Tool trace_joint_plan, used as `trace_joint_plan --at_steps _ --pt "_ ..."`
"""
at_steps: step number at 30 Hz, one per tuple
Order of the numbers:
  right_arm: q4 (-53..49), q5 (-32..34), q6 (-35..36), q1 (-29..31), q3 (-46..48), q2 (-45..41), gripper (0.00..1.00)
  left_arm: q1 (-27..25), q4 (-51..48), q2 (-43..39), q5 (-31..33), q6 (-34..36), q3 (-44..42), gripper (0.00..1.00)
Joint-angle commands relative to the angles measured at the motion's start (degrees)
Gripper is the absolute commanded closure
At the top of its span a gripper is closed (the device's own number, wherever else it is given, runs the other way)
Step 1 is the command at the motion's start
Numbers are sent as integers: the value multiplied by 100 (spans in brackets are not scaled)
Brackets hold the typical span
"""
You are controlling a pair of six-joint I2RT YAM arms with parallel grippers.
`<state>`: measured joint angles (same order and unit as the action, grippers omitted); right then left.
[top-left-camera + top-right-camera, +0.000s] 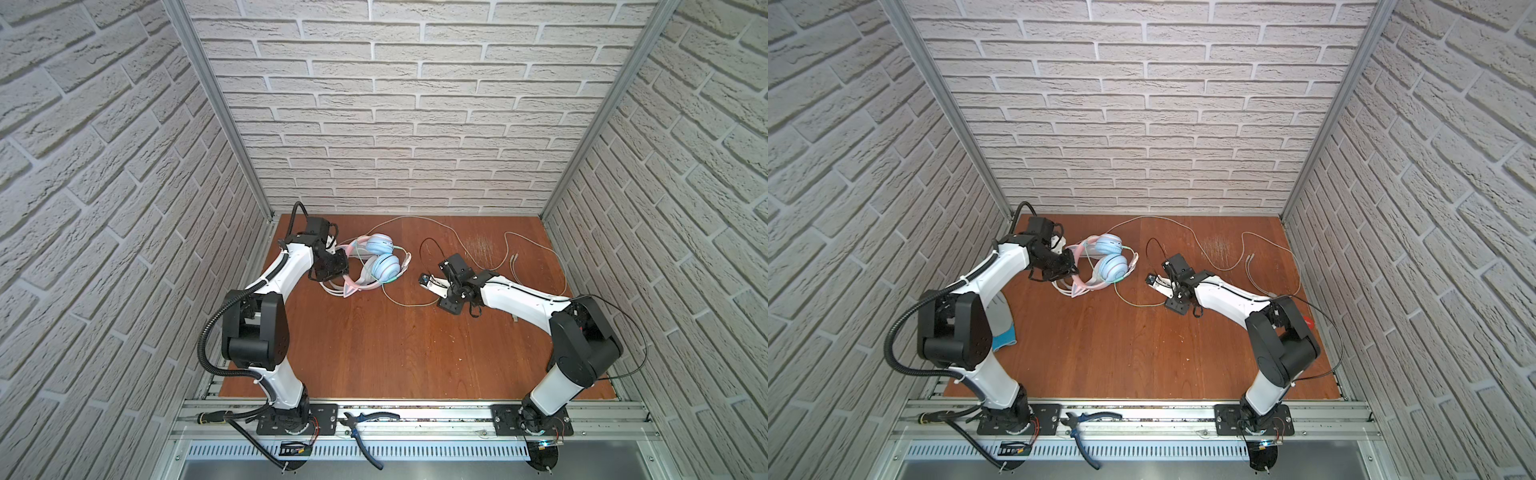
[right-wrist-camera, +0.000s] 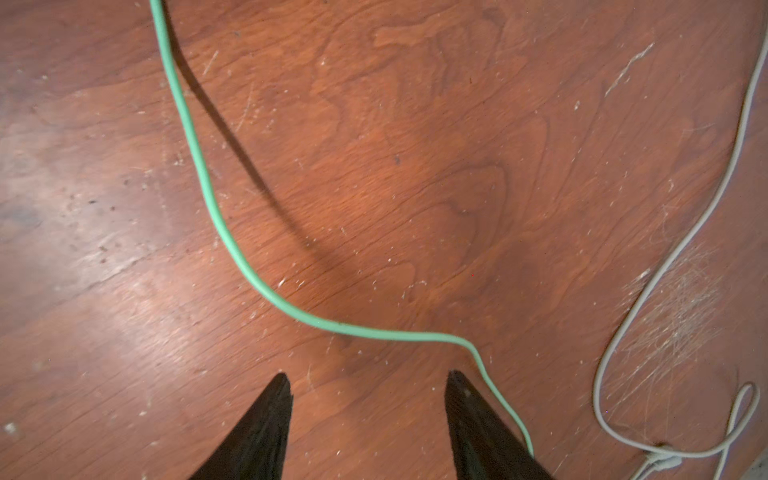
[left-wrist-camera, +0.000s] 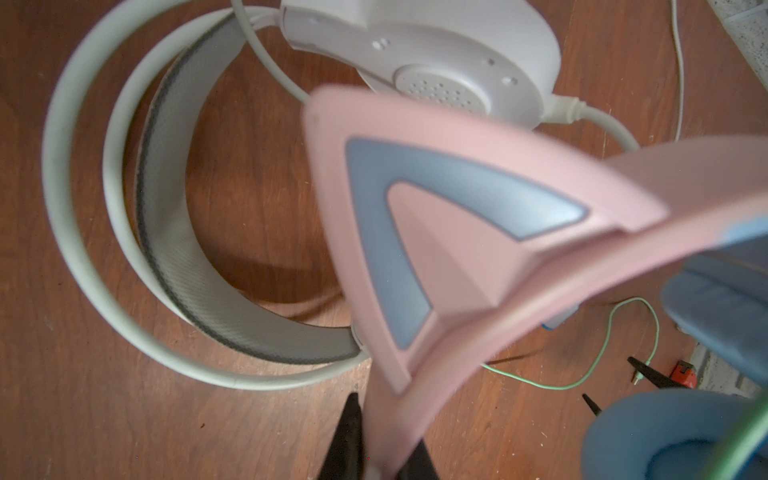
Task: Wrap the headphones
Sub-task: 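Slide the right gripper along the green cable toward the pink headphone, then carry the green cable with the right gripper over the pink headband near the left gripper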
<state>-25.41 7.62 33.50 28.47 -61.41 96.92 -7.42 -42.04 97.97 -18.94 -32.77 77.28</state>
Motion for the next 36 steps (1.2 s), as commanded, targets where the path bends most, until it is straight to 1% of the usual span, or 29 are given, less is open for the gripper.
trace_joint_plan --at_steps 1,6,14,23,24,25,28,31,36 --pt "486 -192 335 -82 -94 101 38 13 176 -50 -253 47 86 100" --pt "508 -577 600 -231 -243 439 38 10 115 -46 -220 69 102 100" --pt "736 -863 903 -364 -522 922 41 6 43 -24 -209 96 113 100" --pt "384 -1164 1066 -444 -847 1346 53 -6 45 4 -202 78 111 100" --pt "356 -1204 1080 -454 -863 1347 56 -19 38 2 -204 77 117 100" --pt "294 -1270 1080 -471 -902 1342 66 -9 36 -8 -197 78 117 100" --pt "107 -1431 1052 -517 -978 1323 84 -9 36 -35 -179 75 99 100" --pt "54 -1515 1004 -544 -931 1257 93 -22 39 -36 -193 69 70 100" --pt "36 -1709 829 -588 -736 1024 94 -17 63 -33 -197 61 45 100"
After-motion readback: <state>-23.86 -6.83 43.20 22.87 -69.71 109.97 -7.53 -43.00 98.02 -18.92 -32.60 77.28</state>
